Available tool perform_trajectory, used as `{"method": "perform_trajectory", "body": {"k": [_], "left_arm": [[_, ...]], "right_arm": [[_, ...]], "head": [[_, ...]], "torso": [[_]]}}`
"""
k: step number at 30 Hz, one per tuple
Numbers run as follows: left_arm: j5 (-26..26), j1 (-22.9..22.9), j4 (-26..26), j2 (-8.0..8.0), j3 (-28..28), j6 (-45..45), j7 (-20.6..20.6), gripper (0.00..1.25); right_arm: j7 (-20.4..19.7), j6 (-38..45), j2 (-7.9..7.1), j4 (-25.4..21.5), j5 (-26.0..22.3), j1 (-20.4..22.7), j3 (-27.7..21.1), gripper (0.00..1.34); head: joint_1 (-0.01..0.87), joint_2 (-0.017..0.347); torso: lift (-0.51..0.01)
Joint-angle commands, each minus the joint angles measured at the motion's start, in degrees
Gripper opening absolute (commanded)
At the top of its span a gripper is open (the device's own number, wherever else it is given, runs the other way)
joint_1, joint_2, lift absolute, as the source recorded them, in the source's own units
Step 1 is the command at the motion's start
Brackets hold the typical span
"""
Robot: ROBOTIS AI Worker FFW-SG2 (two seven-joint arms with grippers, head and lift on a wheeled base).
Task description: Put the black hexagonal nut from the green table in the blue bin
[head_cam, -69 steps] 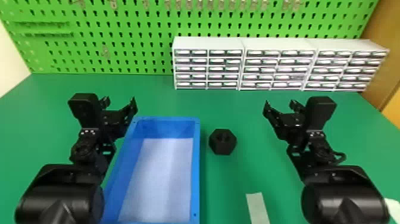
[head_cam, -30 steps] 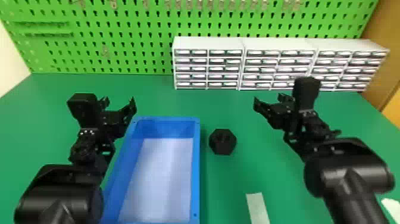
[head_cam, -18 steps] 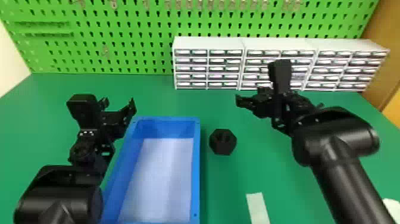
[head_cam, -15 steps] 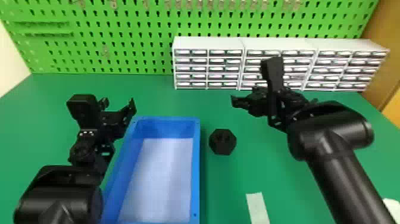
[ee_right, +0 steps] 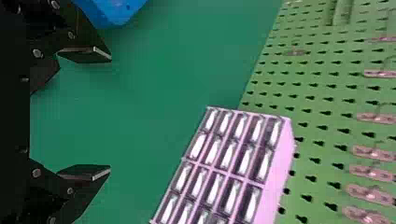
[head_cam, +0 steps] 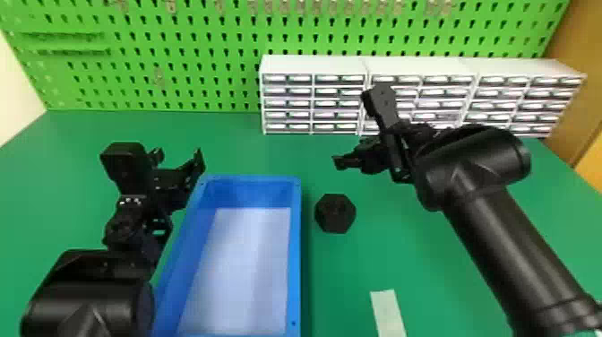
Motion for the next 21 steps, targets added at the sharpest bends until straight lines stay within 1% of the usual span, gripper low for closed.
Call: {"method": "perform_trajectory", "body": {"k": [1,6,12,16,21], "left_arm": [[0.0,0.0,0.0,0.00,0.0,0.0,0.0,0.76],[0.0,0.0,0.0,0.00,-0.1,0.0,0.0,0.76],[-0.1,-0.1,0.0,0.00,-0.2,0.1,0.0,0.76],[-0.1,-0.1,0.0,0.00,-0.1,0.1,0.0,0.76],[0.0,-0.1,0.0,0.00,-0.2,0.0,0.0,0.76]], "right_arm": [[1.6,1.3,0.10,4.4,1.1,-2.6,1.3,0.91],[3.9,2.0,0.36,9.2,1.7,-5.8,3.8,0.91],[4.1,2.8,0.45,14.5,-1.6,-9.0,7.4,0.91],[4.1,4.5,0.45,15.5,-1.9,-10.1,9.3,0.91],[4.1,6.8,0.36,17.6,-3.5,-11.7,11.7,0.92]], "head": [[0.686,0.051],[0.686,0.051],[0.686,0.051],[0.686,0.051],[0.686,0.051]], "torso": [[-0.096],[-0.096],[-0.096],[-0.096],[-0.096]]}}
